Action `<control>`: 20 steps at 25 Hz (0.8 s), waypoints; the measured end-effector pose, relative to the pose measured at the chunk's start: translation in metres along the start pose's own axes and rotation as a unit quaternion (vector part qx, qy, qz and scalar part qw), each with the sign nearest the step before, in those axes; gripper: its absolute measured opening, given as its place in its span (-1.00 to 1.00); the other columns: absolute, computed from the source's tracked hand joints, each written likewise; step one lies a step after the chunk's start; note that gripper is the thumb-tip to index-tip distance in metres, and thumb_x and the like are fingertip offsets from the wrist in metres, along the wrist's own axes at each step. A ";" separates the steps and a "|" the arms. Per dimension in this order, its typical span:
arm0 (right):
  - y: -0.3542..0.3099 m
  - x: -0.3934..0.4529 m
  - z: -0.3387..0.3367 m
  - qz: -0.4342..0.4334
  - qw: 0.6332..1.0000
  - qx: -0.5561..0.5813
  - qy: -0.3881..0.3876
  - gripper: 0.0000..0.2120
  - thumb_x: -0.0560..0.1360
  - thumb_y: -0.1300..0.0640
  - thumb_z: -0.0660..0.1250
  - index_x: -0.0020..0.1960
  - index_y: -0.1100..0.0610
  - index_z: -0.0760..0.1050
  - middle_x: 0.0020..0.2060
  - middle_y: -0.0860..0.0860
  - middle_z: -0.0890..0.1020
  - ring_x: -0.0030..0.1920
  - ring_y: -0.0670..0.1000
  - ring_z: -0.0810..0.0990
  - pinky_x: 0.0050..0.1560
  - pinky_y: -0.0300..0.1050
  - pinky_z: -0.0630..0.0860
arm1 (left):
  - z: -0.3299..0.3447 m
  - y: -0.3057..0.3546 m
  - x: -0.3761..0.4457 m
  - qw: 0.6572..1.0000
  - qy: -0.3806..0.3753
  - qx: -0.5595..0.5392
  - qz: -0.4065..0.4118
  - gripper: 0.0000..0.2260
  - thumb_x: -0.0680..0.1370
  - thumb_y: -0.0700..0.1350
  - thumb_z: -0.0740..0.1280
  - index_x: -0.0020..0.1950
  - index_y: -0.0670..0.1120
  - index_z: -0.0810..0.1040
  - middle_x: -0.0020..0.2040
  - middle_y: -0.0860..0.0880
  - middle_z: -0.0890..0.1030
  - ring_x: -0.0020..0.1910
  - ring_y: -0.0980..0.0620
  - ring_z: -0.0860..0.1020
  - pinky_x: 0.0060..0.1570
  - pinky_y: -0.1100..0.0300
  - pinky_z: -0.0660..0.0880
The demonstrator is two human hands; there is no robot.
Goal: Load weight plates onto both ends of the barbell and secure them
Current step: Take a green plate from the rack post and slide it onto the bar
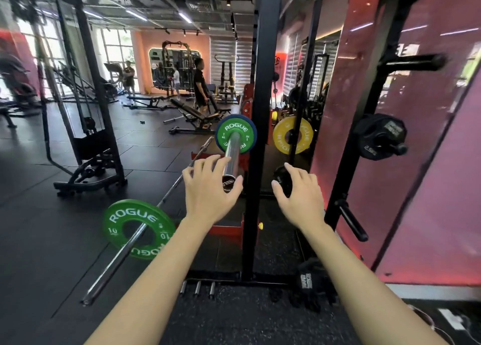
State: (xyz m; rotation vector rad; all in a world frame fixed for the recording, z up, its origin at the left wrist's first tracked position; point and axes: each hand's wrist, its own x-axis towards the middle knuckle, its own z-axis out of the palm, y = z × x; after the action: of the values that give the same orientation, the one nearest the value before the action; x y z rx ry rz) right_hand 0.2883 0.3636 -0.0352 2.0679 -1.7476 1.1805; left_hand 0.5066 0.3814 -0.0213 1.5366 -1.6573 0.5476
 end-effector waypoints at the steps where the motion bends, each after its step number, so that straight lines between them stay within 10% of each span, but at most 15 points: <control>1: 0.015 -0.006 -0.015 0.006 1.000 -0.004 0.004 -0.46 0.57 -0.20 0.20 0.46 0.04 0.33 0.29 -0.01 0.51 0.27 0.10 0.40 0.17 0.05 0.43 | 0.000 0.022 -0.002 1.000 0.000 -0.005 0.004 -0.54 0.51 0.25 0.21 0.30 0.04 0.52 0.25 0.06 0.54 0.20 -0.01 0.43 0.12 -0.04 0.31; 13: 0.232 -0.098 -0.207 0.168 0.981 -0.066 0.075 -0.47 0.57 -0.19 0.19 0.46 0.04 0.33 0.31 0.02 0.50 0.29 0.11 0.38 0.26 0.05 0.35 | 0.049 0.322 -0.066 0.982 -0.099 -0.119 0.104 -0.50 0.54 0.26 0.19 0.40 0.05 0.45 0.31 0.04 0.50 0.28 -0.01 0.41 0.22 -0.05 0.29; 20: 0.284 -0.082 -0.223 0.186 0.976 -0.081 0.075 -0.45 0.58 -0.22 0.14 0.49 0.01 0.29 0.31 -0.01 0.48 0.28 0.05 0.37 0.22 0.03 0.41 | 0.089 0.373 -0.047 0.979 -0.099 -0.139 0.109 -0.50 0.55 0.26 0.18 0.40 0.04 0.44 0.30 0.03 0.51 0.27 -0.03 0.42 0.22 -0.06 0.30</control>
State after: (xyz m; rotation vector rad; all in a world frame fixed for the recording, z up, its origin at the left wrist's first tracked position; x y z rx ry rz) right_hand -0.0641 0.4769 -0.0369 1.5598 -2.1345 1.2013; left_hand 0.1216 0.4062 -0.0372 1.2462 -1.9768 0.2656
